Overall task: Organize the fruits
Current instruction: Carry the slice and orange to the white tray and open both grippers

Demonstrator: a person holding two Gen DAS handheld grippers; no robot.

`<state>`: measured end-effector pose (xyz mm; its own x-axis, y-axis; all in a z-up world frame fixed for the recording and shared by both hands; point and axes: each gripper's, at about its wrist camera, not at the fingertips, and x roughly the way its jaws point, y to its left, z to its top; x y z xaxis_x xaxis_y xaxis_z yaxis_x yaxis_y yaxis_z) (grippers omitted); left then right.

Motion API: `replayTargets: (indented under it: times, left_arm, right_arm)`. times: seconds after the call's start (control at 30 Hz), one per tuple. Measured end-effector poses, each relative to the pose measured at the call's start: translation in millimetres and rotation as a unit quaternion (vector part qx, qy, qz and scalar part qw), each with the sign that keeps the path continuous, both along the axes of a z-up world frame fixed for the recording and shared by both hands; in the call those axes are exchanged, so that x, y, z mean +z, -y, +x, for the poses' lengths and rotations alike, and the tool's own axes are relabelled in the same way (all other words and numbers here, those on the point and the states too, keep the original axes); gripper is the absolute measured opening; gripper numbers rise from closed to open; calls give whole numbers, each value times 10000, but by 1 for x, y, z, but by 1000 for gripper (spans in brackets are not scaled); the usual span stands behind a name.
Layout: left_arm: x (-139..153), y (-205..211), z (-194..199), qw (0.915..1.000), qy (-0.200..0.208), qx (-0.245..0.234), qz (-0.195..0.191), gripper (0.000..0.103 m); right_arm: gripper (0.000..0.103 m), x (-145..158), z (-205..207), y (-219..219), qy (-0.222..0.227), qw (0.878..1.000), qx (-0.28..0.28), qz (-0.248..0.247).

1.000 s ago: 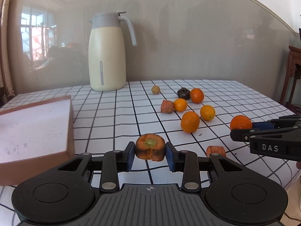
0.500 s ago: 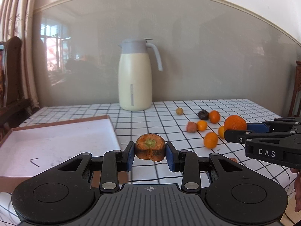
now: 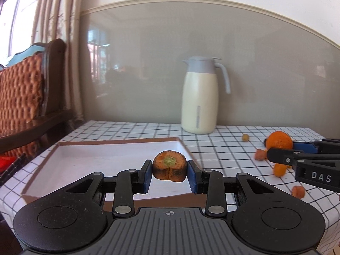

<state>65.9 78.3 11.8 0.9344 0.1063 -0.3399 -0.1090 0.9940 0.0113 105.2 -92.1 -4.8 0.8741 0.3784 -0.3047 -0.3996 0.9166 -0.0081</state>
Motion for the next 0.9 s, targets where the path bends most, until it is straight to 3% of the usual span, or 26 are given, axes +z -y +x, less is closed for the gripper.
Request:
replayTargets:
  times: [0.47, 0.9]
  left_arm:
    - [-10, -84, -21, 9961, 14, 886, -38, 35]
    - [-20, -131, 1, 9909, -45, 1341, -38, 35]
  right_arm:
    - [27, 5, 4, -61, 83, 9983, 579, 14]
    - [27, 4, 46, -101, 70, 9974, 706, -113]
